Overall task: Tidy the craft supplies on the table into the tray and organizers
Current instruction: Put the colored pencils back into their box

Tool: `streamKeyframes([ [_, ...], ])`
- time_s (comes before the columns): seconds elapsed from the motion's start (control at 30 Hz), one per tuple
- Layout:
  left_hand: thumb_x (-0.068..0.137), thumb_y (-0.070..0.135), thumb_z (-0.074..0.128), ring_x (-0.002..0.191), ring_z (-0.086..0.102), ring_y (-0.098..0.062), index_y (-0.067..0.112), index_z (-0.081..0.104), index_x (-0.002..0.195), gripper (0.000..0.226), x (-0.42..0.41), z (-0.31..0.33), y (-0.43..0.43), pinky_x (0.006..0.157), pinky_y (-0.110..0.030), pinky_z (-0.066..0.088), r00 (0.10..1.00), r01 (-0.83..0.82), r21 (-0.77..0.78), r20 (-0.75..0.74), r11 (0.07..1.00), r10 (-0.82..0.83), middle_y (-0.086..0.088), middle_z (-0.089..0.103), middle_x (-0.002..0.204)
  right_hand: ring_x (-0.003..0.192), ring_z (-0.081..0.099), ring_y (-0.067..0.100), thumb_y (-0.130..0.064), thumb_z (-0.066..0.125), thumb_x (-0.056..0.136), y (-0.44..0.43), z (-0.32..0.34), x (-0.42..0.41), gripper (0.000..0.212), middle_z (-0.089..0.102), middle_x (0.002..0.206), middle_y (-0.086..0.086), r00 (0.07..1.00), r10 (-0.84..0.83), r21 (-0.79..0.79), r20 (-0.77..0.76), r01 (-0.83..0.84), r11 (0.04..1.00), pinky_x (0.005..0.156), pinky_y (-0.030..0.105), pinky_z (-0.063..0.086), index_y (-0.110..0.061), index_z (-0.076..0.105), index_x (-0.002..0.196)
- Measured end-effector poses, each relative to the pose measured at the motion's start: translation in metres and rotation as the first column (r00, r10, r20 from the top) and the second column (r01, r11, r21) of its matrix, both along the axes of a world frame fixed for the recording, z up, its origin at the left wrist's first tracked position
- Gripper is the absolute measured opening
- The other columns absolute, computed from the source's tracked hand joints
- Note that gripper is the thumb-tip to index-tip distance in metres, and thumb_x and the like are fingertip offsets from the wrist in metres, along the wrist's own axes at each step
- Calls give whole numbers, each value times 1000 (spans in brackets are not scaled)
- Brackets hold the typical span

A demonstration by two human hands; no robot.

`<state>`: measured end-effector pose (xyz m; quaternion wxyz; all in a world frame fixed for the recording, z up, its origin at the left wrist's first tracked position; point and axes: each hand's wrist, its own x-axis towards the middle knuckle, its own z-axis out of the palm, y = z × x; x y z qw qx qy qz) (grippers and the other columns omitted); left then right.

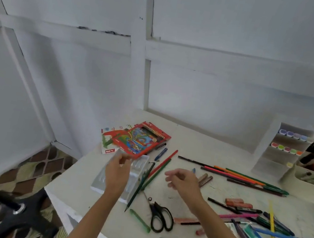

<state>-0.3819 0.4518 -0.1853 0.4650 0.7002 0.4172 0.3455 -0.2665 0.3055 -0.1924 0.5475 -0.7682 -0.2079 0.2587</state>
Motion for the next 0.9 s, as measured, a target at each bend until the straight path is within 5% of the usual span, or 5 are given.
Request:
streamKeyframes([
  [0.17,93,8,46,102,58,-25,8,59,116,26,19,0,81,90,-38,46,989,-27,52,-146,998,34,-8,63,113,69,56,11,-6,55,89,70,3,15,15,64,88,4,995,-98,-85,12,98,991,57,17,45,-12,67,95],
  [0.37,86,14,52,92,60,-31,8,57,99,15,35,-12,111,86,-43,50,906,10,-18,-423,1000,-17,-10,63,98,97,63,26,-23,67,85,108,-2,10,39,64,109,16,997,-69,-231,38,76,970,86,34,54,4,61,111],
  [0.53,85,4,55,85,59,-35,9,56,74,12,34,-5,89,79,-38,45,905,82,-43,-415,996,-92,-12,61,78,95,63,20,-13,64,86,114,5,3,20,65,108,10,995,-98,-197,34,103,975,82,33,55,-3,65,104],
  [0.67,83,4,60,92,57,-37,-2,66,95,14,31,11,86,80,-38,41,859,120,-50,-496,992,-129,-21,64,99,85,63,19,-9,61,86,110,13,10,17,64,93,9,988,-154,-174,-24,148,974,79,30,55,1,66,98],
  [0.9,79,-8,62,66,49,-26,-4,58,68,12,13,47,59,59,-27,40,791,249,-268,-498,931,-355,-14,57,75,52,46,15,-3,61,79,66,33,15,11,51,76,8,969,-165,-211,-182,125,969,45,22,39,-5,51,74],
])
